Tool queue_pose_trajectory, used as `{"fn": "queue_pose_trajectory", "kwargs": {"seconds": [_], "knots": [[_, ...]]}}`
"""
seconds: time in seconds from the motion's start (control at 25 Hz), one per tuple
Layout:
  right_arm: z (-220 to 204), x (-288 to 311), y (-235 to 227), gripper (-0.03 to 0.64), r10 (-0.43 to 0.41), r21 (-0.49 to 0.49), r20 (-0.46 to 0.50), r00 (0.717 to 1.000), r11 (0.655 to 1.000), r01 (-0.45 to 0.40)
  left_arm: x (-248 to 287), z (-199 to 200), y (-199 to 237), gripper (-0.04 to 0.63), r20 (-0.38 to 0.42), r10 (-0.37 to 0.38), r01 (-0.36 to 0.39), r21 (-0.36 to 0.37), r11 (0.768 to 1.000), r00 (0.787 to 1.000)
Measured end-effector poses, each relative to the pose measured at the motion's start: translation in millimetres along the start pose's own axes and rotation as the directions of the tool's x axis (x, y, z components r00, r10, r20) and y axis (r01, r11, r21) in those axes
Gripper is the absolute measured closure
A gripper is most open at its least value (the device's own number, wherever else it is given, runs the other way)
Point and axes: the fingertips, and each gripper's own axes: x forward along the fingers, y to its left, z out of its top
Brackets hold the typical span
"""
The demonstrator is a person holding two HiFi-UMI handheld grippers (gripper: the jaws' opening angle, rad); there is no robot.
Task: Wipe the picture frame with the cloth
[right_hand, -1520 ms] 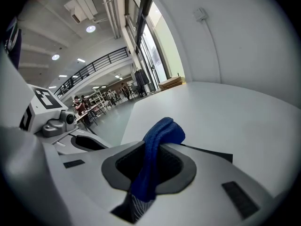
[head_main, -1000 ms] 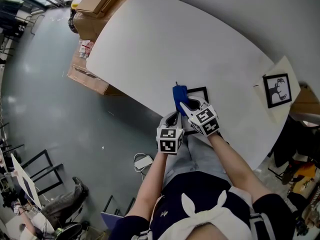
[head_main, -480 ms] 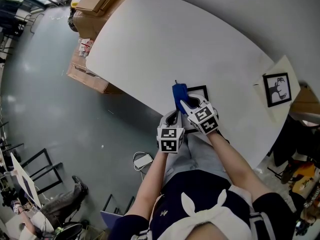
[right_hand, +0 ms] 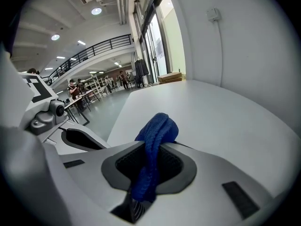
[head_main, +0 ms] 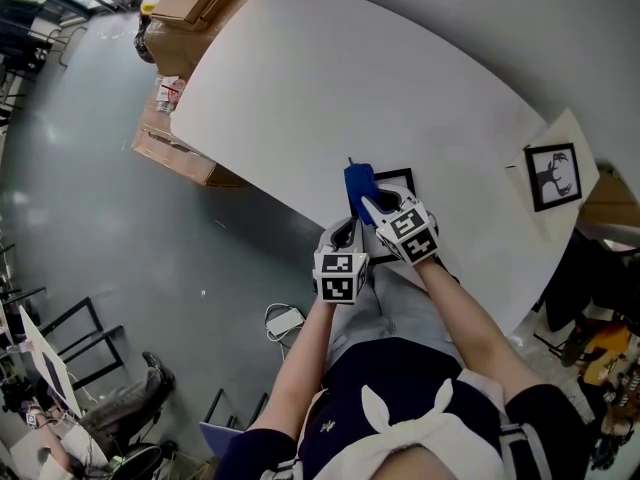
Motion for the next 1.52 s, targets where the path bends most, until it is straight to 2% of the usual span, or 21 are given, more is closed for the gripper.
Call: {"fn": "queue_pose_trajectory", "kwargs": {"seconds": [0.28,1.12,1.52], "knots": [[-3,-4,-9,0.554,-0.024,0.003,-0.029,0.999,1.000,0.024,1,0,1,0.591,-0.001,0.010,-0.010,-0.010,1.000,1.000],[-18,-30,-46,0.554,-0.112,0.068,-0.037,0.993,0.991,0.114,0,0,3,0.591,0.001,0.017,-0.017,-0.037,0.999,1.000],[-24,-47,-66,0.554,-0.166,0.102,-0.027,0.986,0.980,0.168,0,1,4,0.591,0.000,0.036,-0.036,-0.022,0.999,0.999]]}}
